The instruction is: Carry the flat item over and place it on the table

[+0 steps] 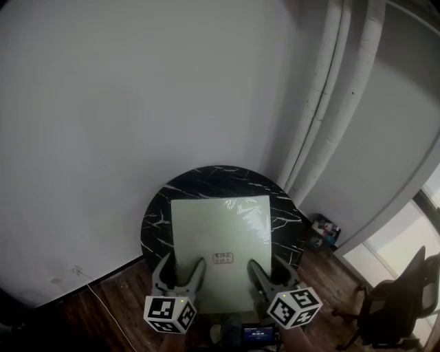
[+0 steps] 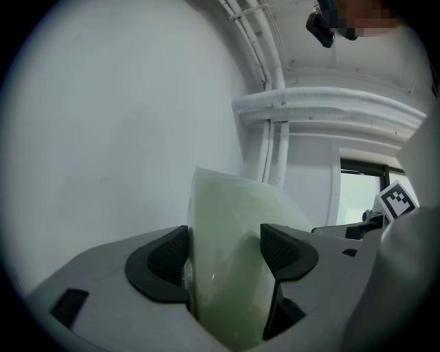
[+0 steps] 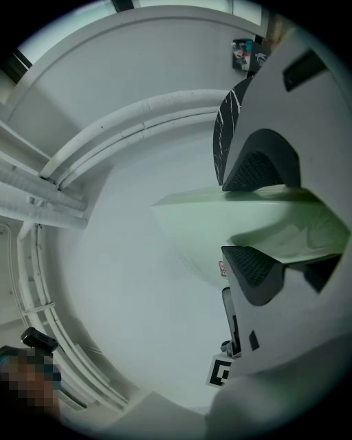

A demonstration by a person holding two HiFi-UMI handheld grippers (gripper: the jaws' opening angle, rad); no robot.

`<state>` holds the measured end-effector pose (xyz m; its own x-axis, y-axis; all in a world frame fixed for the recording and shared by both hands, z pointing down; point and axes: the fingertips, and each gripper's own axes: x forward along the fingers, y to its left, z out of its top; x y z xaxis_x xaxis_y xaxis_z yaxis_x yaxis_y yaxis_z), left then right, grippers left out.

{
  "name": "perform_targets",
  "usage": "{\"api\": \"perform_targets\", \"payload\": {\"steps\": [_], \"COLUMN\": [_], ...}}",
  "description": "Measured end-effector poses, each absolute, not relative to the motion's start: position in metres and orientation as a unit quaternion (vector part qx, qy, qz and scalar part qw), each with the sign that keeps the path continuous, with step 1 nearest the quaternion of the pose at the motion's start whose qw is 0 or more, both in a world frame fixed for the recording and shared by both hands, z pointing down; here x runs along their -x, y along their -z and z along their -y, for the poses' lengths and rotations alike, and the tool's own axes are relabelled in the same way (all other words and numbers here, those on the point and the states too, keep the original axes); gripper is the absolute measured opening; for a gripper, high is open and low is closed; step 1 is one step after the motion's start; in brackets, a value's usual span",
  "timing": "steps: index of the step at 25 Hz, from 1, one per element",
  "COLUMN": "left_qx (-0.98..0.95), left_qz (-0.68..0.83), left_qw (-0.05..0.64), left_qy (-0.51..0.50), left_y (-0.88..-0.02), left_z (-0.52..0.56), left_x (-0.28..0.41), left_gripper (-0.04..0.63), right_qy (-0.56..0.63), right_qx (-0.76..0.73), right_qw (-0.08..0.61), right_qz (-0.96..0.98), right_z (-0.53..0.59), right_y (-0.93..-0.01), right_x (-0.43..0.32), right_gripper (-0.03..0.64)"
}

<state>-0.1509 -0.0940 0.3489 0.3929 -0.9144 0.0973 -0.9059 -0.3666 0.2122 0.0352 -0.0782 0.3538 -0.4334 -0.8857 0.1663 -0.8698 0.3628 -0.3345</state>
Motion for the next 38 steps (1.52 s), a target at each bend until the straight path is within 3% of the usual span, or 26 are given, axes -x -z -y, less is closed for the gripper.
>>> {"api": "perform_targets", "payload": {"steps": [38], "left_qx": [-0.798], "left_qz": [0.562], "left_qw": [0.208], "left_qy": [-0.063], "left_y": [-0.472], "left_z": [0.172], "left_x": [0.134], "left_gripper": [0.333], "right_qy": [0.298], "right_qx": [0.522], "right_qw": [-0.043], "right_qz": [-0.798], "right_z": [0.159], "right_y": [-0.481], "right_x": [-0.052], "right_gripper": [0.229]}}
